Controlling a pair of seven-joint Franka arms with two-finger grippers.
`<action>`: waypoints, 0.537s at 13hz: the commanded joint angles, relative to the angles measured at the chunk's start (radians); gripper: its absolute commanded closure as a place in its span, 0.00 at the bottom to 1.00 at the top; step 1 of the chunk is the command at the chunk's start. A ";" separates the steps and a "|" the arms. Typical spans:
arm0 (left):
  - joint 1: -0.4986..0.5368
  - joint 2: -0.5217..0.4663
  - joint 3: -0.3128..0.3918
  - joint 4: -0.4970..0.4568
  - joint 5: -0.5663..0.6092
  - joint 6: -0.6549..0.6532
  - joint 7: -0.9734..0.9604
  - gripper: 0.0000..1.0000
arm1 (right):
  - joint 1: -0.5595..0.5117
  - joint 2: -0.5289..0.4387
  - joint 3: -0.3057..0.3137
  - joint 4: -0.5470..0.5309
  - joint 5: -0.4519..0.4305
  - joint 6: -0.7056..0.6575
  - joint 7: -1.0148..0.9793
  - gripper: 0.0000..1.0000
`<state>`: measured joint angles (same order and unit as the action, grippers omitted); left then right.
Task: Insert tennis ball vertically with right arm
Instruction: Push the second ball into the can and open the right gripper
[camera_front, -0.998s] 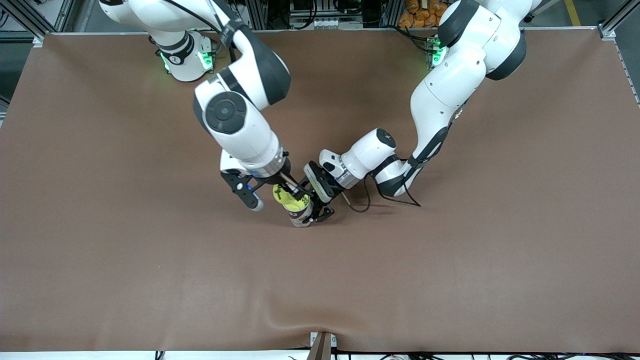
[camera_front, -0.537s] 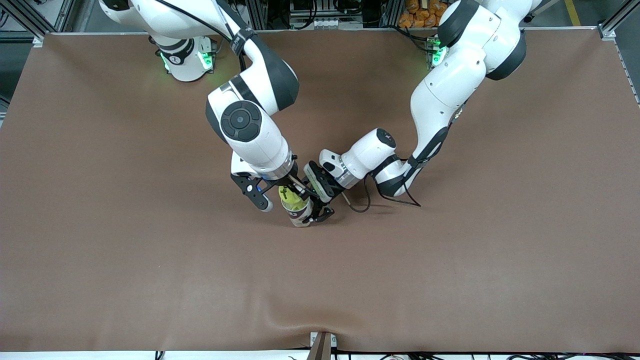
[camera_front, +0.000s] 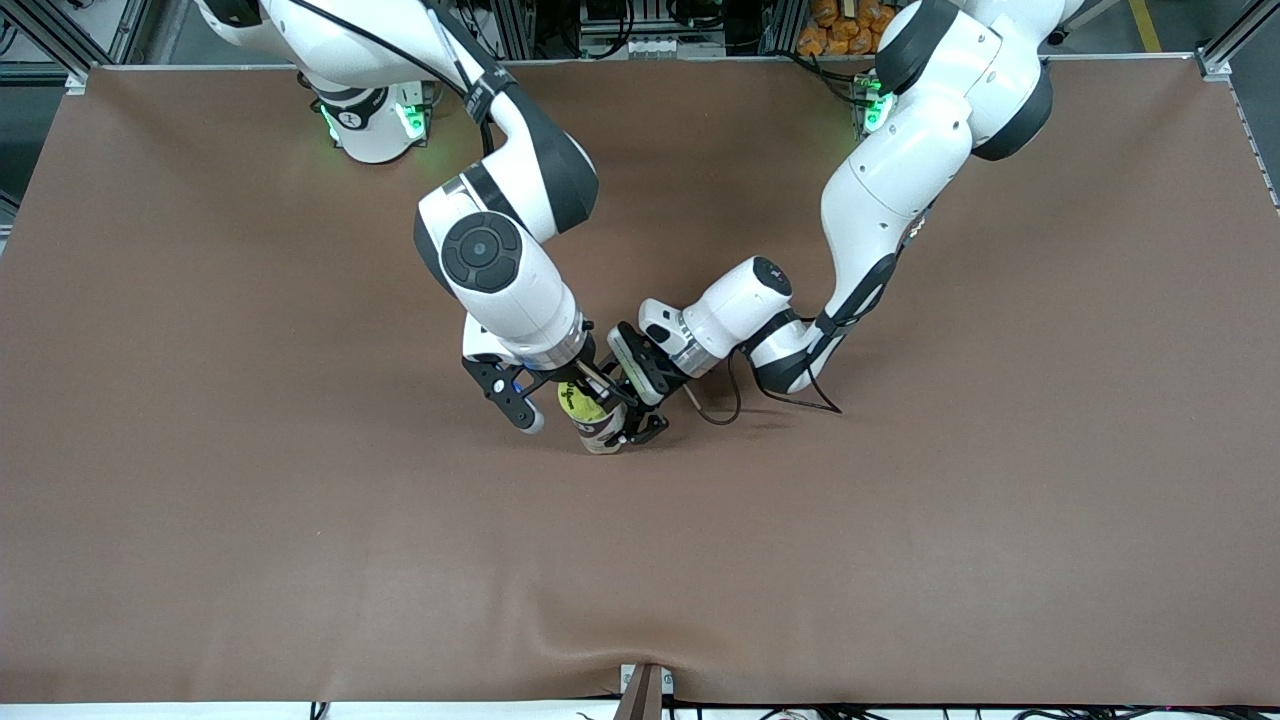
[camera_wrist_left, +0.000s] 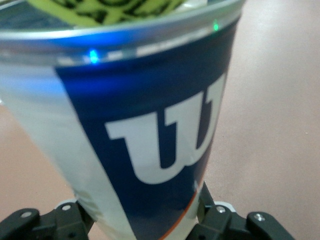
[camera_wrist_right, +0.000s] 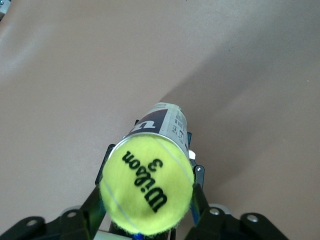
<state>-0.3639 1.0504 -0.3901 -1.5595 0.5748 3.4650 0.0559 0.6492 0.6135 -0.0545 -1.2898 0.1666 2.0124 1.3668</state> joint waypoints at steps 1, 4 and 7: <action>0.002 0.005 0.000 0.001 0.005 0.020 0.004 0.21 | 0.004 0.009 0.002 0.024 -0.030 -0.001 0.026 0.00; 0.000 0.005 -0.001 0.003 0.005 0.020 0.004 0.21 | 0.001 0.005 0.001 0.026 -0.030 -0.006 0.022 0.00; 0.002 0.005 -0.001 0.003 0.005 0.020 0.001 0.11 | -0.014 -0.014 -0.004 0.026 -0.030 -0.093 0.009 0.00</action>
<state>-0.3637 1.0506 -0.3895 -1.5598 0.5749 3.4659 0.0559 0.6479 0.6130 -0.0570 -1.2794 0.1538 1.9921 1.3672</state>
